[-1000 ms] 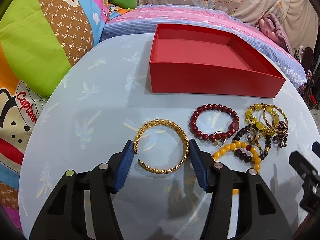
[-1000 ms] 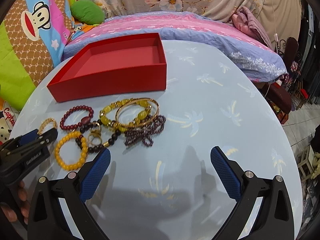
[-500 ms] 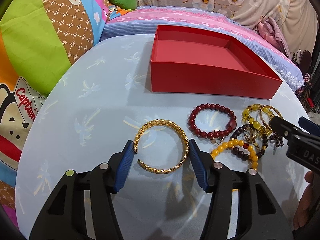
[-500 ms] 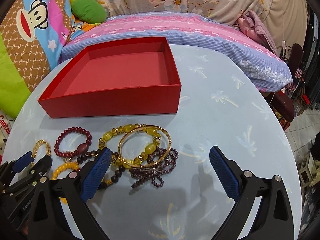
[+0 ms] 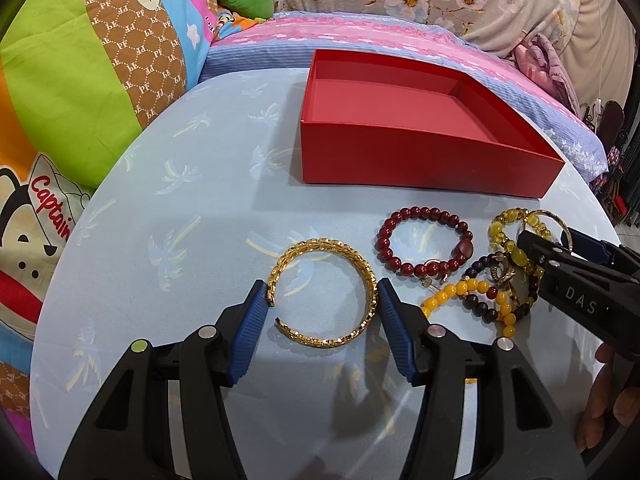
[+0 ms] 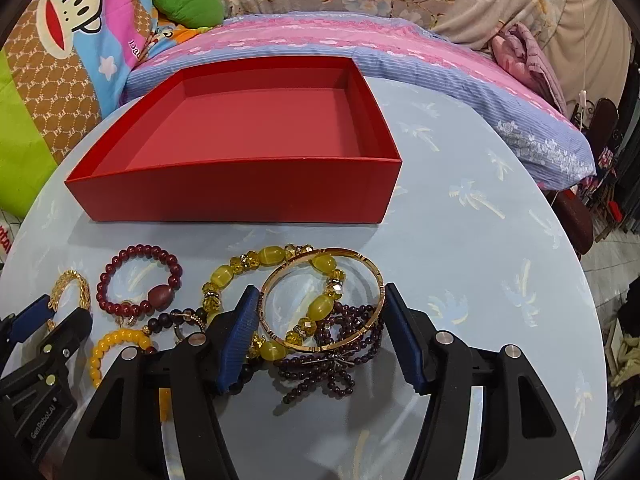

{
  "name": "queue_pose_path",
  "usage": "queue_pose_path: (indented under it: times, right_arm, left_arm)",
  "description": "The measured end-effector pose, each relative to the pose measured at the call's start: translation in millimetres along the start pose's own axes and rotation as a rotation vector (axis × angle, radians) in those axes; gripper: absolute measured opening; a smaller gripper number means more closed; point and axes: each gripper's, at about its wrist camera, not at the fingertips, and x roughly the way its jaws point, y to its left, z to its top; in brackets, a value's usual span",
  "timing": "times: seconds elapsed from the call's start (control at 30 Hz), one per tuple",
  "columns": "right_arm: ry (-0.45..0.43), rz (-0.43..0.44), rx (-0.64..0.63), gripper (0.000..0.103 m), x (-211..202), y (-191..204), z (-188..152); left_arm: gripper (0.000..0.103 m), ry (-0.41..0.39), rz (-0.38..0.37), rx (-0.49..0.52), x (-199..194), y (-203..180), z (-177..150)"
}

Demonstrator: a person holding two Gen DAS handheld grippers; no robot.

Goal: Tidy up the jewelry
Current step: 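Carry both gold bangles into the red box and open both tools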

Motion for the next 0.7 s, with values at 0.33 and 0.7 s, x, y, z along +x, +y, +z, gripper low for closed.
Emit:
queue_pose_path:
  times: [0.33, 0.7]
  right_arm:
    - [-0.046, 0.054, 0.048, 0.06, -35, -19, -4]
    - [-0.117, 0.128, 0.013, 0.06, -66, -29, 46]
  left_arm:
    - [0.053, 0.006, -0.01, -0.011, -9, 2, -5]
    - [0.053, -0.092, -0.06, 0.044, -50, -6, 58]
